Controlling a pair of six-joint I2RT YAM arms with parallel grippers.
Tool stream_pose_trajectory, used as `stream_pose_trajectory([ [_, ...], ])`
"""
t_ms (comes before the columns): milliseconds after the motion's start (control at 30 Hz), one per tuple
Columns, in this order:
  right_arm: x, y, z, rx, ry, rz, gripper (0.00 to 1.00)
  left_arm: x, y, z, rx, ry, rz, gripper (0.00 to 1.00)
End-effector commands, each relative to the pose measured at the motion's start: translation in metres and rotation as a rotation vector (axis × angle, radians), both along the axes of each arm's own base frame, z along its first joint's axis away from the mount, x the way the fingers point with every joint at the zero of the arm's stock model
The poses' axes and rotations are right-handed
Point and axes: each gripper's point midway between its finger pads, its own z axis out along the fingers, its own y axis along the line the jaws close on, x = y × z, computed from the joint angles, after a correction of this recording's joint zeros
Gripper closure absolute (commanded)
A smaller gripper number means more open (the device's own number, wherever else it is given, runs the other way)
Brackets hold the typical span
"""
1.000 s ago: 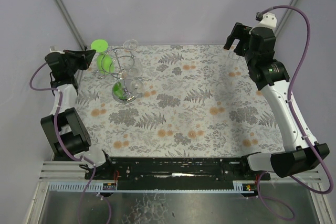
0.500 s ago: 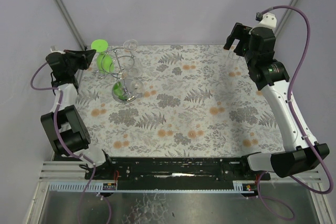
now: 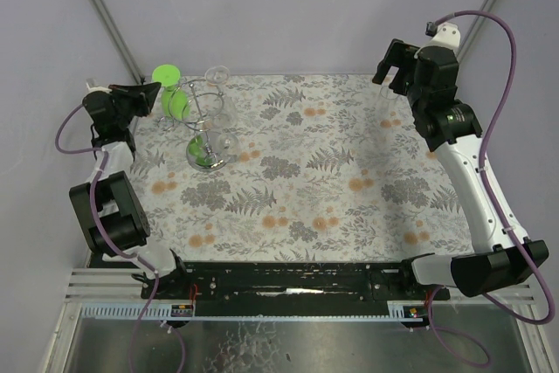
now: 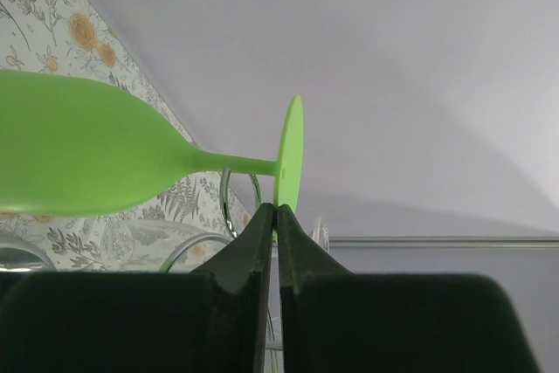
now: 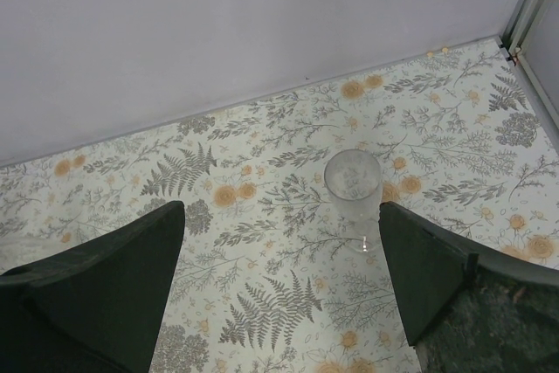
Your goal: Take the wine glass off the wine glass rack
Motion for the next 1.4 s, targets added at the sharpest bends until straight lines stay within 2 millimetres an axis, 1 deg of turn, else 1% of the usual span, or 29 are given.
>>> stream_pose_trajectory([
  [0,-0.009,-0.001,0.023,0.02,-0.06,-0.003,0.01,0.008,0.004,0.013,0.03,-0.086,0.023,1.0],
  [167,-0.008,0.0,0.022,0.028,-0.058,-0.003,0.01,0.01,0.005,0.014,0.025,-0.091,0.025,1.0],
  [400,-0.005,0.002,0.025,0.029,-0.056,0.004,0.01,0.007,0.009,0.008,0.024,-0.081,0.05,1.0],
  [533,-0.005,0.001,0.025,0.021,-0.053,0.0,0.01,0.0,0.015,0.009,0.029,-0.084,0.079,1.0],
  [733,-0.005,0.001,0.022,0.02,-0.044,0.001,0.01,-0.02,0.04,0.012,0.044,-0.089,0.144,1.0],
  [800,-0.004,0.002,0.02,0.022,-0.04,0.003,0.01,-0.026,0.045,0.014,0.045,-0.094,0.151,1.0],
  [900,-0.003,0.004,0.018,0.026,-0.038,0.011,0.01,-0.033,0.046,0.02,0.052,-0.108,0.142,1.0],
  [1000,-0.002,0.005,0.017,0.027,-0.036,0.016,0.01,-0.04,0.043,0.027,0.06,-0.117,0.121,1.0],
  [1133,-0.004,0.003,0.02,0.017,-0.041,0.013,0.01,-0.061,0.027,0.034,0.114,-0.112,0.066,1.0],
  [1300,-0.008,0.001,0.024,-0.015,-0.03,0.022,0.01,-0.094,-0.002,0.043,0.296,-0.118,-0.041,1.0],
  [1367,-0.01,0.002,0.027,-0.02,-0.027,0.032,0.01,-0.106,-0.011,0.052,0.375,-0.133,-0.076,1.0],
])
